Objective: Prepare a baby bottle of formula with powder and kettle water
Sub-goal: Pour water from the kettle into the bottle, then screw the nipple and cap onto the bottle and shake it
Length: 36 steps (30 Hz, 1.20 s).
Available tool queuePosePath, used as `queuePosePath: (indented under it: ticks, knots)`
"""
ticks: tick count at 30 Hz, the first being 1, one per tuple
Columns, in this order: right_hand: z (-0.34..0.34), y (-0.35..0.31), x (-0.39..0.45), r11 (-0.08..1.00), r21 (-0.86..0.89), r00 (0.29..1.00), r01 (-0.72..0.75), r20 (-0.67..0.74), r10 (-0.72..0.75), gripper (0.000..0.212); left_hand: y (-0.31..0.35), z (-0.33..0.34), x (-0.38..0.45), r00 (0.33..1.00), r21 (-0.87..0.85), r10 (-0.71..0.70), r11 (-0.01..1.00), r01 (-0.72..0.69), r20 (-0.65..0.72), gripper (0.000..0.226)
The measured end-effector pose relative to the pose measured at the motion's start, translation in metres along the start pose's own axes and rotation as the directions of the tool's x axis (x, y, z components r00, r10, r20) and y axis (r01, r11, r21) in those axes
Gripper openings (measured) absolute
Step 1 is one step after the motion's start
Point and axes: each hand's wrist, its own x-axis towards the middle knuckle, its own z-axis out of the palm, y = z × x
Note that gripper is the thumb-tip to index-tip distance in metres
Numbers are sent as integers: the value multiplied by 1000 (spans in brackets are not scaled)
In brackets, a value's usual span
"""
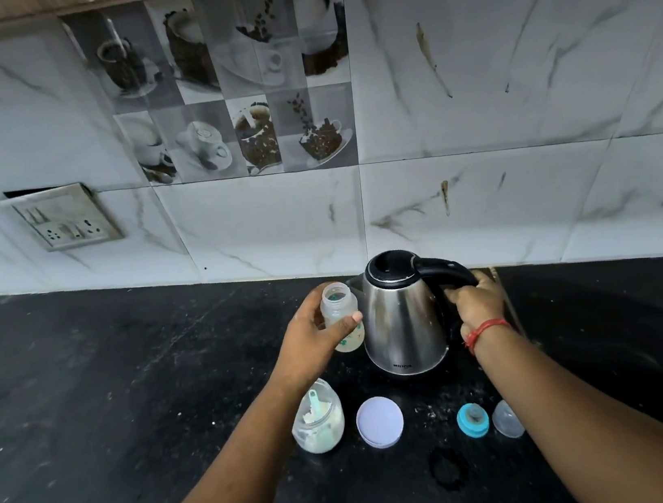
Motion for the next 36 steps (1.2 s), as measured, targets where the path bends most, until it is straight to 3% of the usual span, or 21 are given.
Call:
queuePosePath:
  ticks: [3,11,13,15,19,21,23,25,27,29,31,36]
  knots:
    - [-7,9,12,1000,1,999,-27,42,27,39,-2,1,2,1000,-9,-5,1000,5,5,37]
    - [-39,19,27,965,-259,981,41,196,11,36,-3,7,4,999,-12,7,1000,-7,40,37]
    - [-43,16,26,941,-337,980,16,193,52,36,-4,9,3,999,-23,11,1000,-10,51,37]
    - [-48,13,21,886,-464,994,-4,98,56,34,-4,12,0,998,-32,7,999,-5,60,38]
    - [-64,24,-6,790,-610,985,61,-91,-147,40,-4,19,-6,996,-31,5,1000,-2,91,39]
    - [-72,34,-21,733,-655,962,182,-35,-271,33,-5,22,-10,995,-23,5,1000,-2,103,41]
    - [-79,45,-36,663,-678,936,317,112,-333,21,-7,27,-13,993,-30,2,1000,1,117,43]
    - [-87,54,-47,578,-698,903,423,275,-329,14,-9,31,-17,992,-39,-1,999,6,126,42]
    - [-93,63,-55,430,-745,860,510,446,-247,27,-12,34,-22,990,-20,-3,1000,5,138,40]
    - [-98,71,-59,177,-801,820,572,563,-104,51,-15,37,-26,989,2,0,1000,0,151,40]
    - [-101,79,-61,-92,-789,794,607,607,26,61,-18,40,-30,988,13,-6,1000,4,155,42]
    - [-105,95,-70,-320,-687,740,652,668,75,47,-24,45,-38,984,56,-23,998,13,179,47]
